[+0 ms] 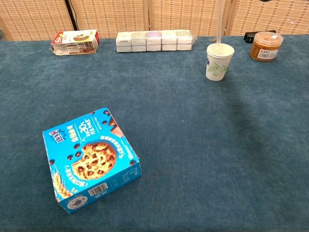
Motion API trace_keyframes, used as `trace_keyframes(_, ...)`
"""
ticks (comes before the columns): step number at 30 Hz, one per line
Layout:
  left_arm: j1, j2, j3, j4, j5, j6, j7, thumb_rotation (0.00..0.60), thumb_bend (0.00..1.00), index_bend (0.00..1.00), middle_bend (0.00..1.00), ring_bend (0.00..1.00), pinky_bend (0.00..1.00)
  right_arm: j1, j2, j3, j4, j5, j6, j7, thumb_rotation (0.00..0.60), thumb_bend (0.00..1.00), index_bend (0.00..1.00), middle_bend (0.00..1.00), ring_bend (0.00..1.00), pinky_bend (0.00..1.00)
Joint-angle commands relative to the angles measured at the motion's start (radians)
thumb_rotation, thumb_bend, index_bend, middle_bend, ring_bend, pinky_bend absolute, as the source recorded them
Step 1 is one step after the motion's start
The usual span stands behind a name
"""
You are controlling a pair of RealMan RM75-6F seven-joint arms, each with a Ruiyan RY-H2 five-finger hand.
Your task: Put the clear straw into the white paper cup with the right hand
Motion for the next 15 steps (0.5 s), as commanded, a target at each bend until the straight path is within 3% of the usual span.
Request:
trace_keyframes(1,0.0,-0.001,0.0,-0.002,0.0,-0.001,0.003,0.6,0.01,0.0,0.0,0.0,0.0,-0.004,-0.008,-0.001,0.01,-0.003,-0.005,0.002,0.6,0.57,0.59,0.0,0.0,0.0)
trace_keyframes(15,-0.001,-0.001,0.001,-0.006,0.001,-0.001,0.011,0.6,0.01,0.0,0.0,0.0,0.0,-0.024,-0.046,-0.029,0.052,-0.048,-0.031,0.001,0.6,0.57,0.59,0.0,0.0,0.0)
